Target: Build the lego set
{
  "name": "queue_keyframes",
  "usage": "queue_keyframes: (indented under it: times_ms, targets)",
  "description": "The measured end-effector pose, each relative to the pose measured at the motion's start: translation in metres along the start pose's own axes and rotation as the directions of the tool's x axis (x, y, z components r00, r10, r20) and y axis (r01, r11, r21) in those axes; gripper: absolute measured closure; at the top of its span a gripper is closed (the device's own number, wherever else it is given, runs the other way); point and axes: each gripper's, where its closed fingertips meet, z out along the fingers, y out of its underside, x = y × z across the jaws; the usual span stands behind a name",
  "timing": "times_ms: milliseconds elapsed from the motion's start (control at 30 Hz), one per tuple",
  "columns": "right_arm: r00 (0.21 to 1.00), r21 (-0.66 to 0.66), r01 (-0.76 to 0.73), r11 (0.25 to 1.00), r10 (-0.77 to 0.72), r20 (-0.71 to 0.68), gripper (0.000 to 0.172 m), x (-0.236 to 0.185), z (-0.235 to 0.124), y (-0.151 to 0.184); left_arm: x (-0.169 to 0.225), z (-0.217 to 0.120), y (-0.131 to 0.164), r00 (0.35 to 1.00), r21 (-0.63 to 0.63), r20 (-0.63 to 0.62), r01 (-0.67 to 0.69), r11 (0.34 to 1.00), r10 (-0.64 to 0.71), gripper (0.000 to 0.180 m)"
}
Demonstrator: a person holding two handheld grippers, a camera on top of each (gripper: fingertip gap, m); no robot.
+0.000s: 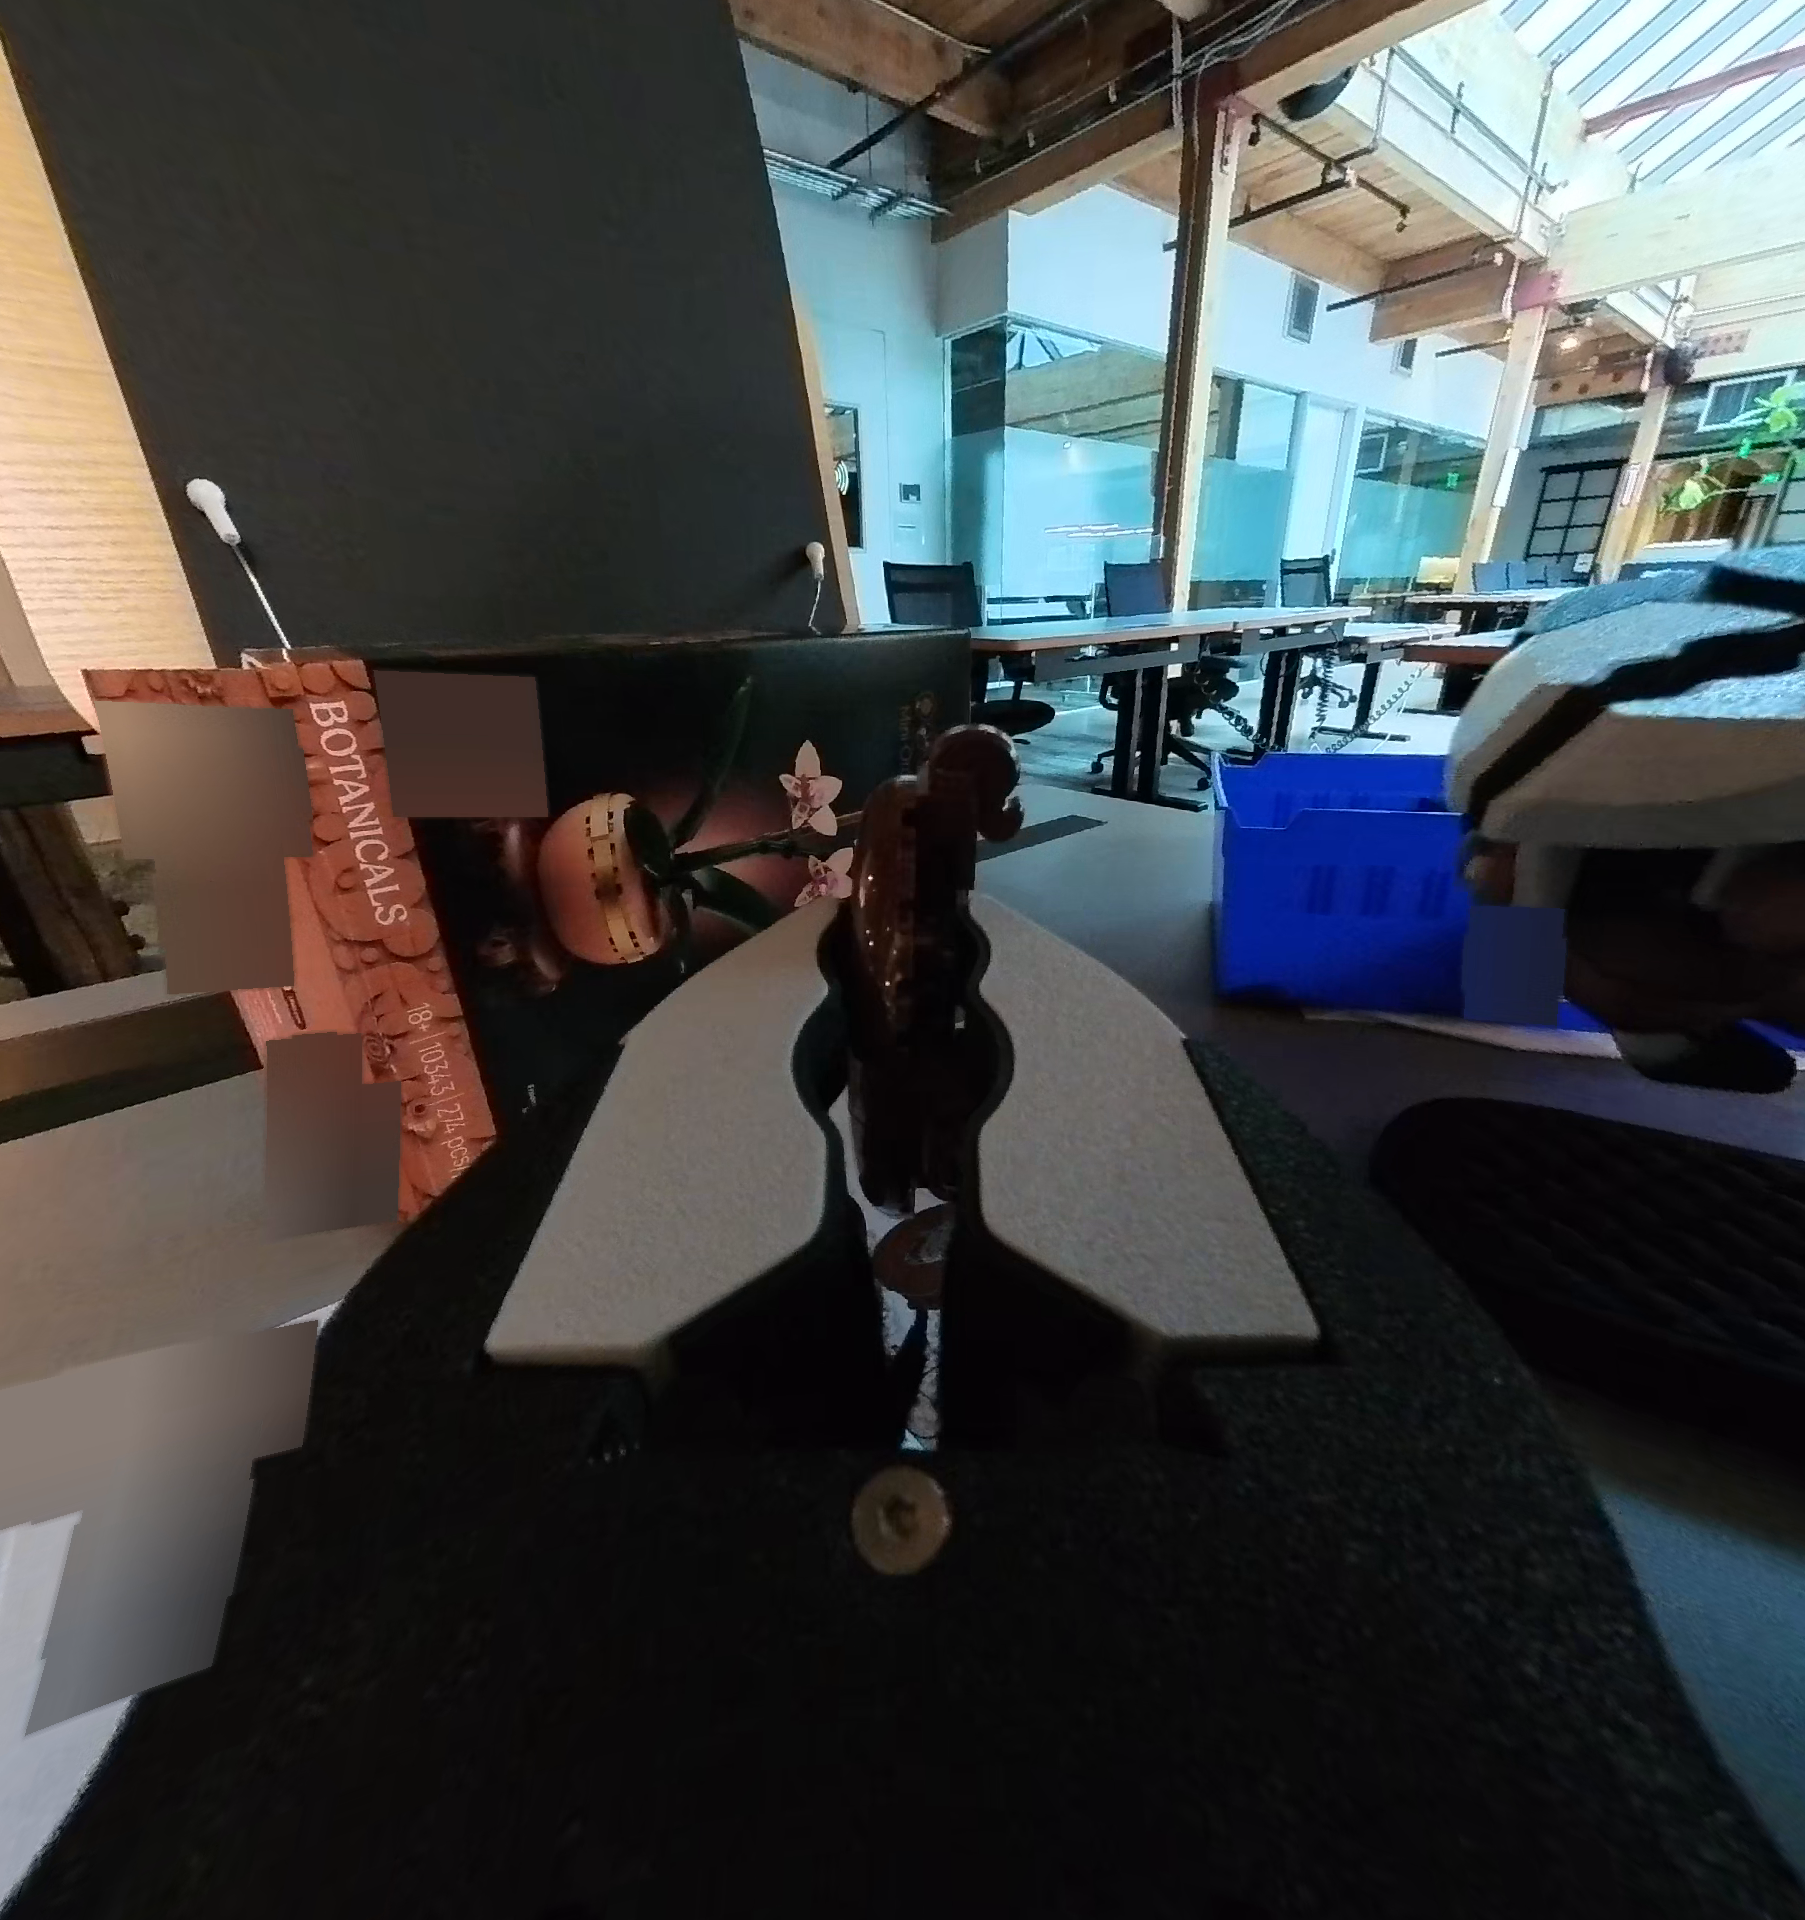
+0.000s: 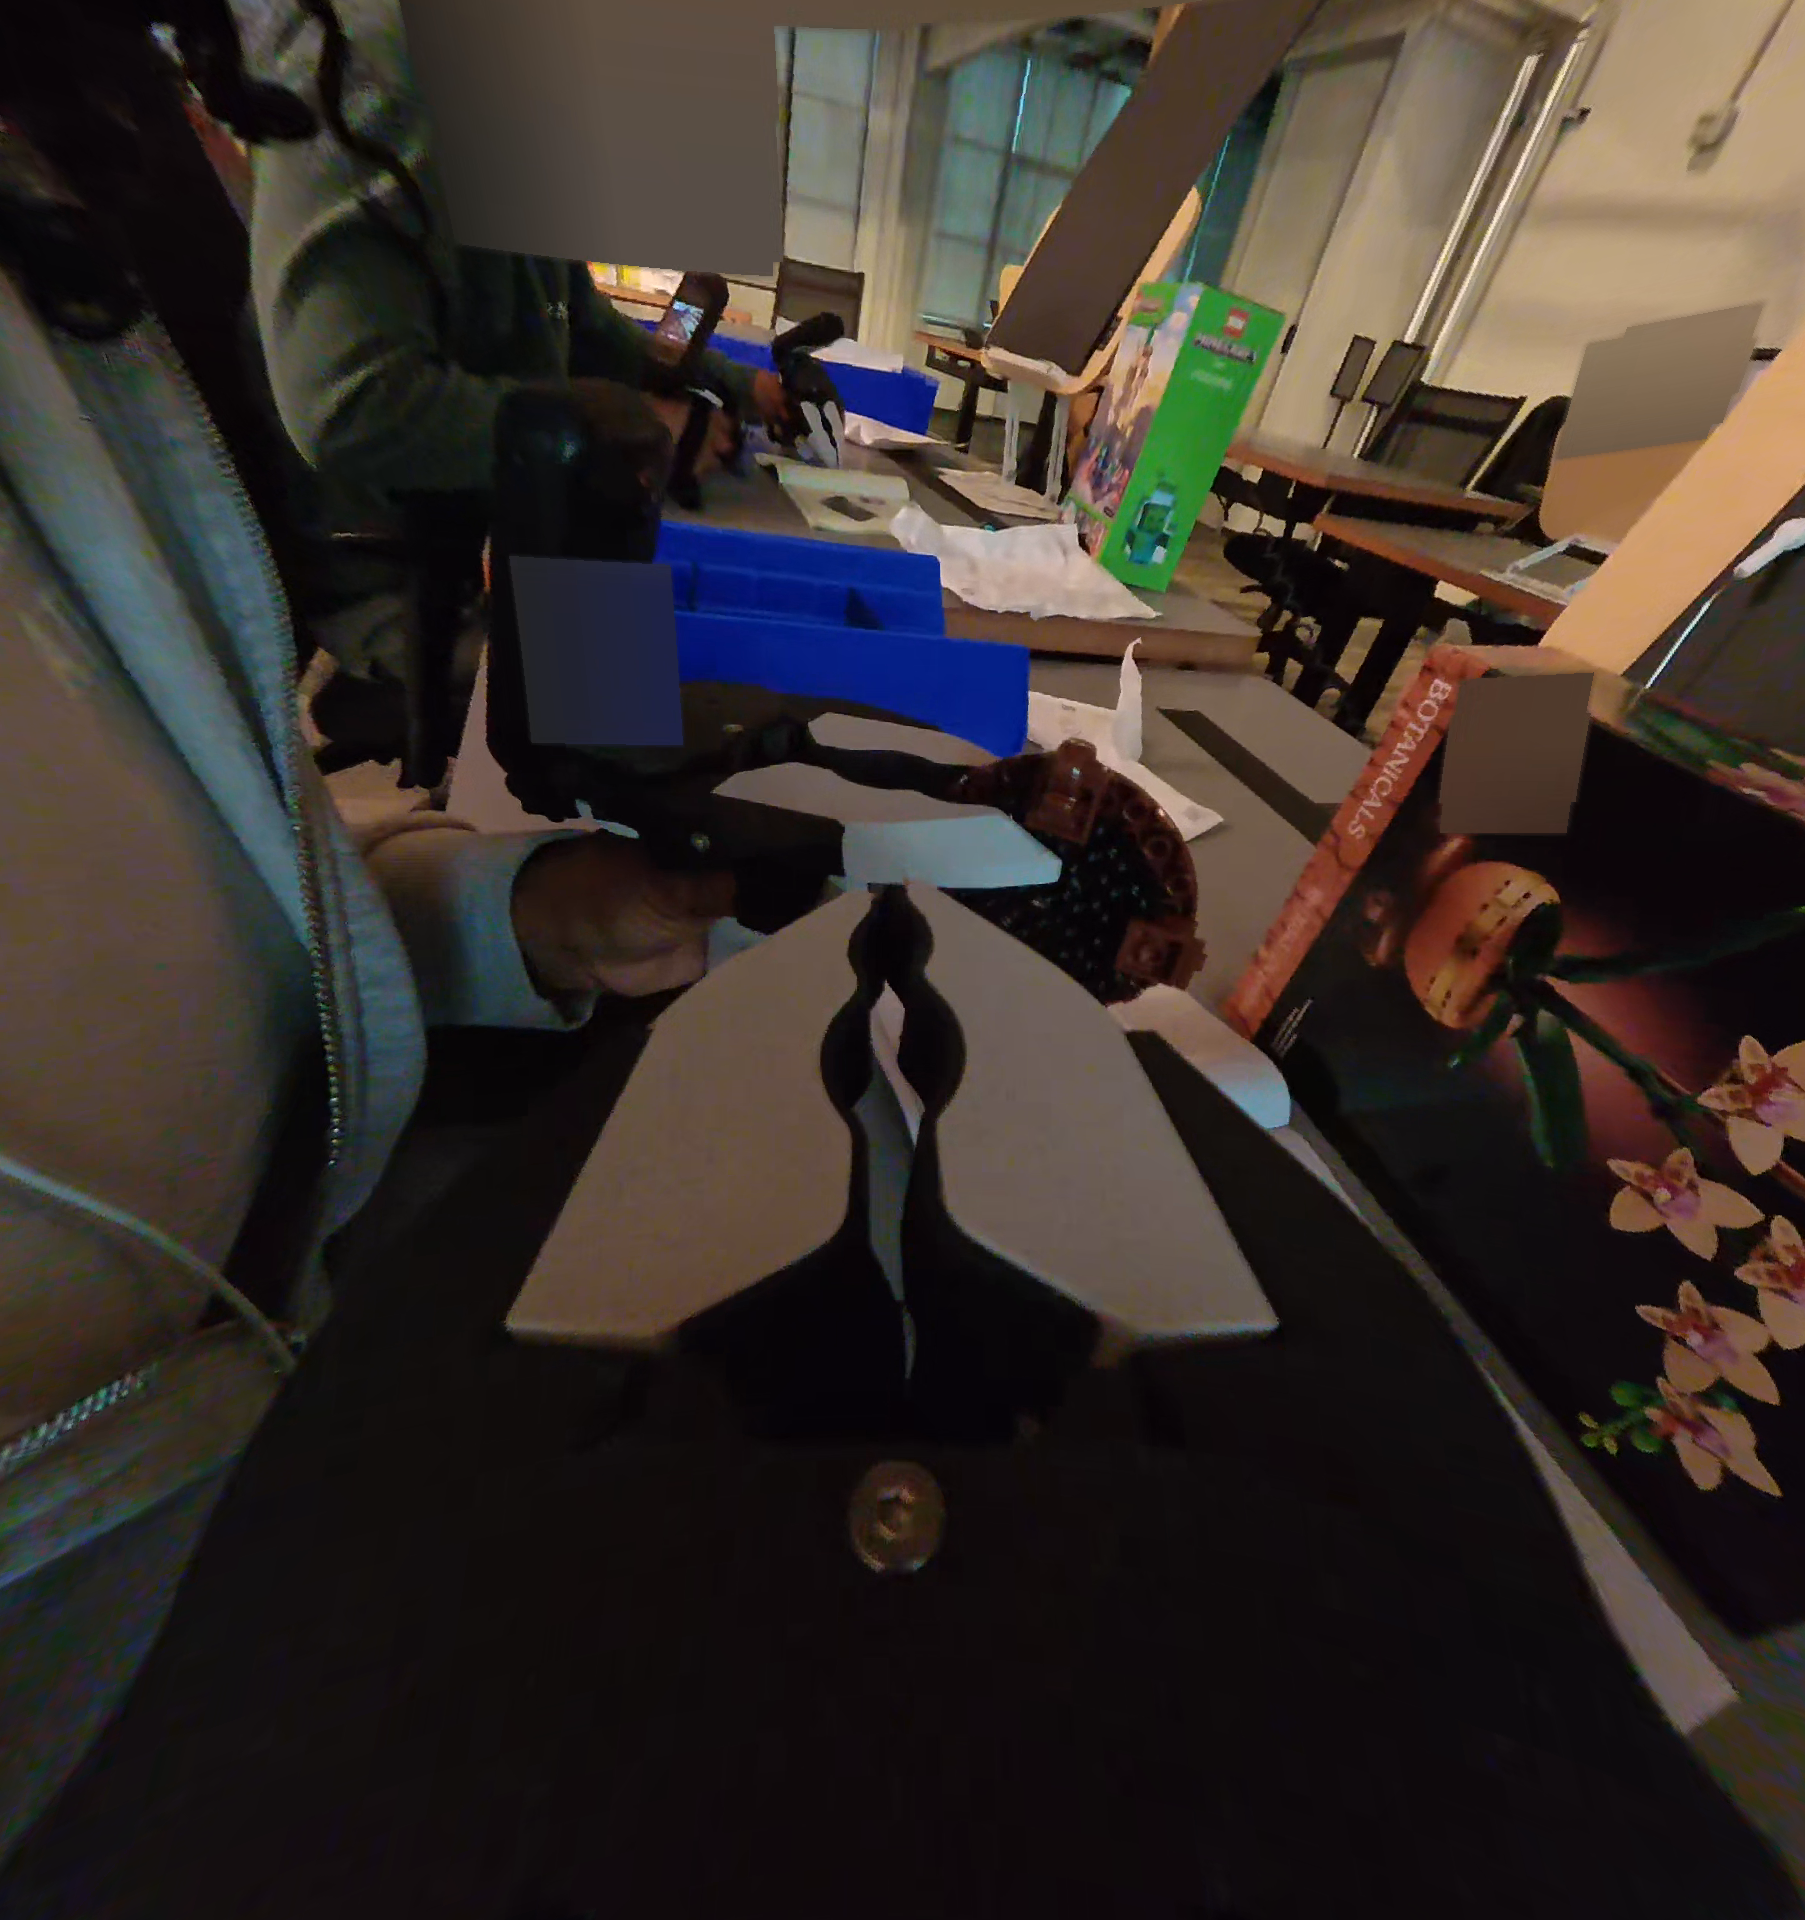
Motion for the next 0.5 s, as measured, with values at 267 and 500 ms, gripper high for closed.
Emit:
queue_keyframes:
  times_ms: [267, 500]
  targets:
    - [1.000, 0.019, 0.003, 1.000, -0.003, -0.017, 0.169, 0.000, 0.000, 0.001, 0.000, 0.000, 0.000, 1.000, 0.002, -0.002, 0.007, 1.000, -0.007, 0.163]
    - [0.998, 0.095, -0.051, 0.994, 0.054, -0.029, 0.172, 0.007, -0.010, -0.004, -0.001, 0.000, 0.001, 1.000, -0.002, 0.004, 0.001, 1.000, -0.001, 0.163]
